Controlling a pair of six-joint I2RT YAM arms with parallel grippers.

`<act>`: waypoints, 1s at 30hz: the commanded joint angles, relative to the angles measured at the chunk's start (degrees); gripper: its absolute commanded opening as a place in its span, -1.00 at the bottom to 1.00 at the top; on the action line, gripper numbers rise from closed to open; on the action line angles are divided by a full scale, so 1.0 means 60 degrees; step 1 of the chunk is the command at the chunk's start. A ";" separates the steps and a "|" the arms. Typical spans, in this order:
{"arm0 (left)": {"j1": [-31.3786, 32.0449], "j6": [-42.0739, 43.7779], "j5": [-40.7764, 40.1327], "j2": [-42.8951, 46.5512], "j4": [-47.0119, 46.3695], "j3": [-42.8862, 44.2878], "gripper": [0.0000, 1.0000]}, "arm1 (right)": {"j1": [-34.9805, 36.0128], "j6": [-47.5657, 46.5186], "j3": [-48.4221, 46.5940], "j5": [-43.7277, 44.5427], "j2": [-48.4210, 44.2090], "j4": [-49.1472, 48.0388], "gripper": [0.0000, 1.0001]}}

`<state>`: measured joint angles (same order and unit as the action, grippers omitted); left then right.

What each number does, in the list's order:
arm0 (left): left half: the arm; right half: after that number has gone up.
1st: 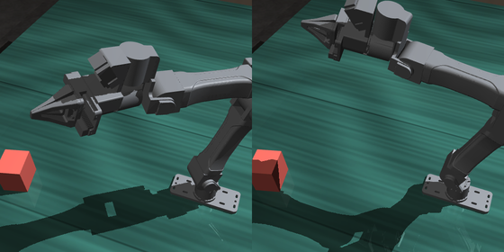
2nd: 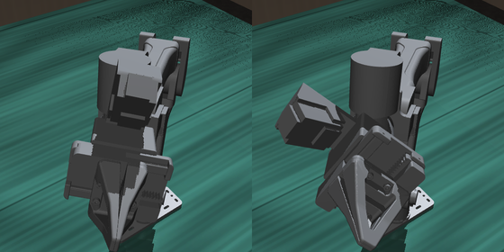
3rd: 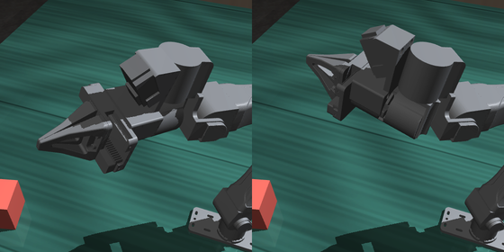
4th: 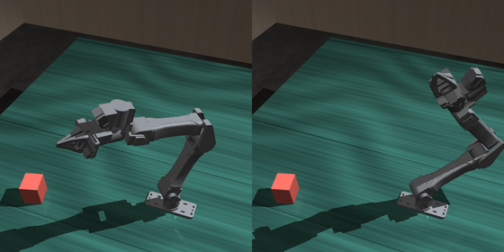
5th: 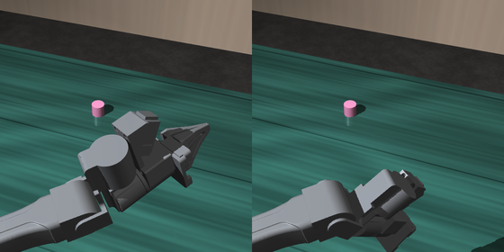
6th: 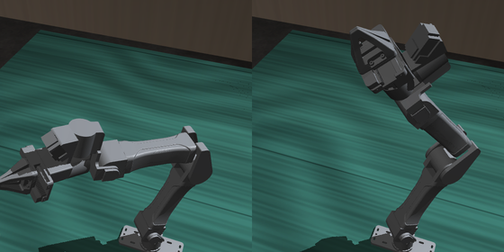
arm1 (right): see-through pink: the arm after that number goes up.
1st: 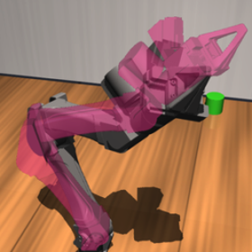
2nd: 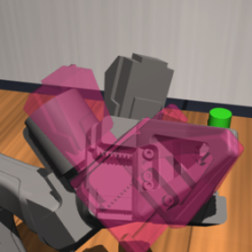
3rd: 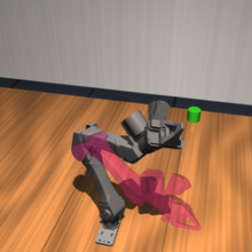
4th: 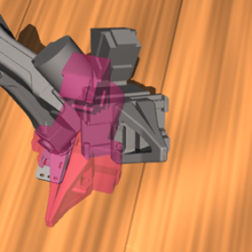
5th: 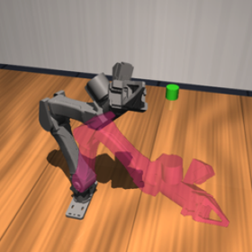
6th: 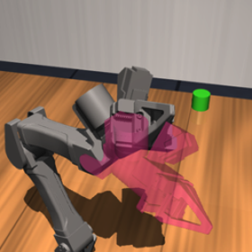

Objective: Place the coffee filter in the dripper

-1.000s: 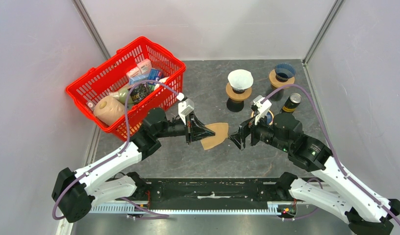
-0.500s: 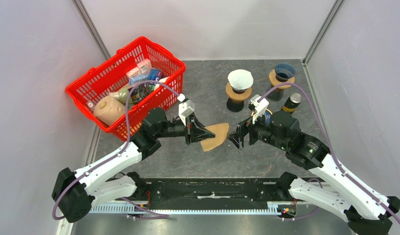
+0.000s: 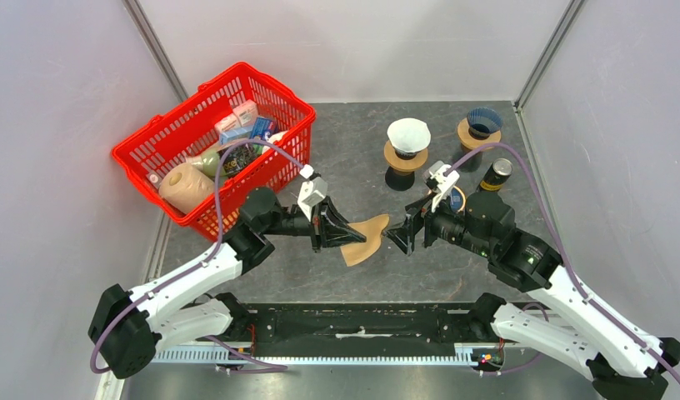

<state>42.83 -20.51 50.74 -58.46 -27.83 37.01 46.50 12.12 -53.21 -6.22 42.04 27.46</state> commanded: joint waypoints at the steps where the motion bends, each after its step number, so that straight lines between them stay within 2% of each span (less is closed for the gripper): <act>1: -0.0034 -0.0445 0.0364 0.0007 -0.1186 -0.0101 -0.95 | -0.0001 0.0242 0.0125 -0.0379 -0.0175 -0.0628 0.88; 7: -0.0034 -0.0891 0.0446 -0.0028 -0.2147 -0.0295 -0.95 | 0.0001 0.0384 0.0498 -0.0531 -0.0412 -0.1023 0.81; 18: -0.0034 -0.1109 0.0678 -0.0242 -0.2509 -0.0270 -0.96 | -0.0009 0.0369 0.0760 -0.0883 -0.0690 -0.1495 0.76; 30: -0.0034 -0.0871 0.0479 -0.0373 -0.2365 -0.0178 -0.96 | -0.0160 0.0689 0.0812 -0.2503 -0.0239 -0.2412 0.62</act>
<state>42.83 -25.74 53.10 -60.40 -40.38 35.24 46.04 15.29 -48.18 -16.93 40.14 16.97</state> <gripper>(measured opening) 0.030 0.818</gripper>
